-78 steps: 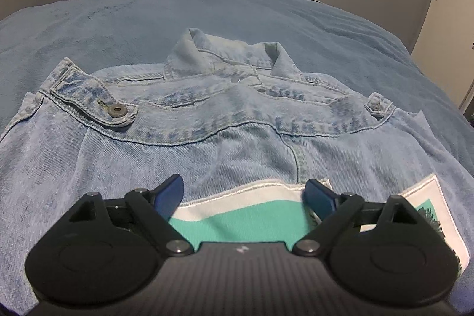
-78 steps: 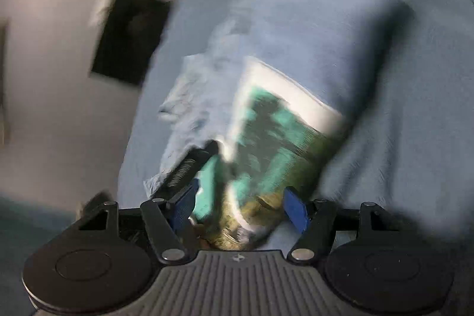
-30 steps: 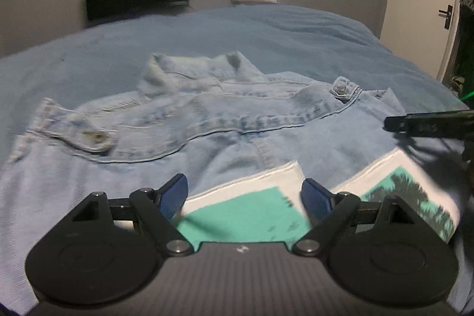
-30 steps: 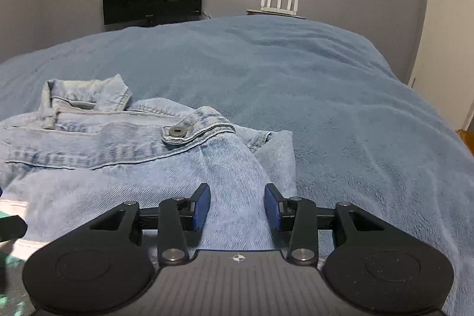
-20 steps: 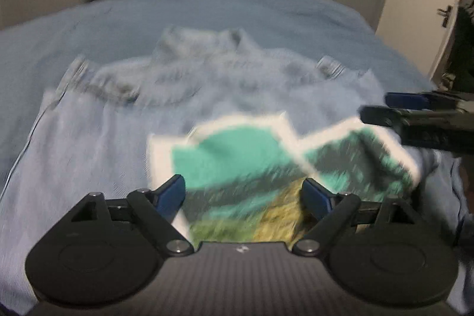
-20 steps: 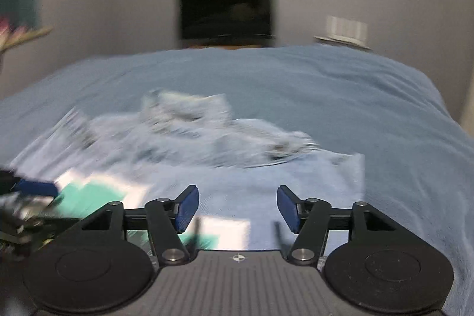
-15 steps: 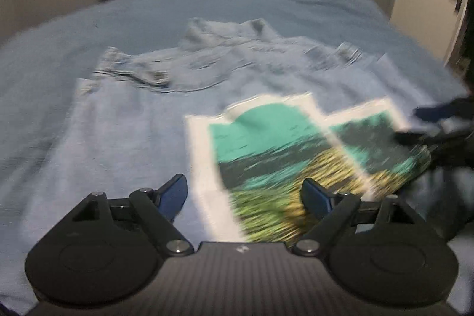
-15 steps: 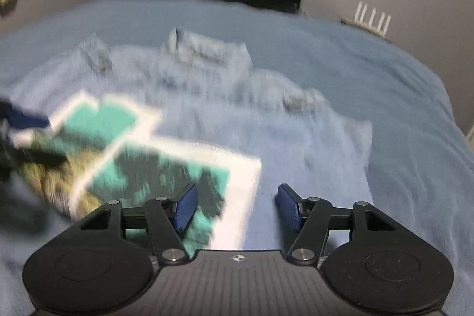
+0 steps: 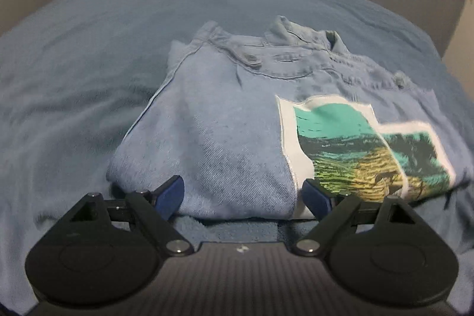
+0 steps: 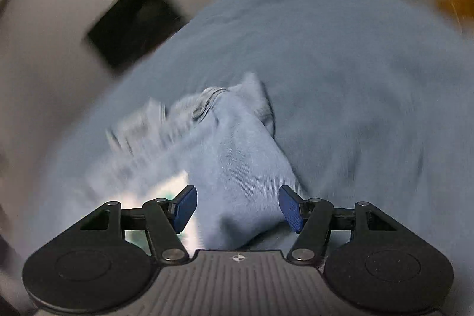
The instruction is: Fold large clothes
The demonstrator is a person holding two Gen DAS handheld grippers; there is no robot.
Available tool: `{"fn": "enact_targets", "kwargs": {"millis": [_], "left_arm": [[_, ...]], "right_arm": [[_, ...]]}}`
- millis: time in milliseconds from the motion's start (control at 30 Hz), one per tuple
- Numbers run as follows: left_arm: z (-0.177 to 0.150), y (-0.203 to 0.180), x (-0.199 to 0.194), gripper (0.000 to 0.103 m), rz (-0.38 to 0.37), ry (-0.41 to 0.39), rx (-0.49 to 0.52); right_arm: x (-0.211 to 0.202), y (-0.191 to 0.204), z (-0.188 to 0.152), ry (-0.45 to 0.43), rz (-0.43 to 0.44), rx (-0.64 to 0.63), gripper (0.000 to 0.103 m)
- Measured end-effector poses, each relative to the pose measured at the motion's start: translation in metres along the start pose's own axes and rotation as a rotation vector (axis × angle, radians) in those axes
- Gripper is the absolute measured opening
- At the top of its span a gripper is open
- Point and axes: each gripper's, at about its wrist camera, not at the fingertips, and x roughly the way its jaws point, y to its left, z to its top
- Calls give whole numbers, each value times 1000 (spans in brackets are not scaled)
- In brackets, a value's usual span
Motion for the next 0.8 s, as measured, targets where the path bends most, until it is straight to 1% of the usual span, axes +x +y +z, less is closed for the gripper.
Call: {"fn": "enact_targets", "kwargs": {"millis": [33,67,167,233,300,333,433,500,567,633,700,800], "left_arm": [[0,1,-2,86,-7,-12,-10],[1,1,-4,86,-10,-23,-10],[0,-7,-8,86,-16,-59,26],[-1,-14,-7,86,-15,-58,64],[-1,-16,-4,86,-11,-46,80],[-1,-17,-2,86,-9,-40,81],[-1,-17,3,86,-7,-28,80],[-1,-19,5,86,-3,-27,89],[0,-22,6,86,-9,-46,102],[0,-27,-1,86,-41,-99,113],[0,-36,-8,87,-83,-155,128],[1,-55,-10,87,-158,-189,154]], "right_arm": [[2,-11,-4,23,7,71,66],[4,-17,-6,34,-2,108,66],[15,-27,-13,37,-6,178,67],[22,-29,-15,26,13,197,67],[28,-28,-17,-5,32,209,67],[31,-28,-20,-6,41,216,67],[36,-26,-27,17,66,229,66],[39,-20,-28,29,87,216,67],[47,-14,-28,57,61,171,67],[58,-13,-28,71,25,172,67],[63,-14,-28,60,7,176,66],[74,-13,-26,15,8,181,69]]}}
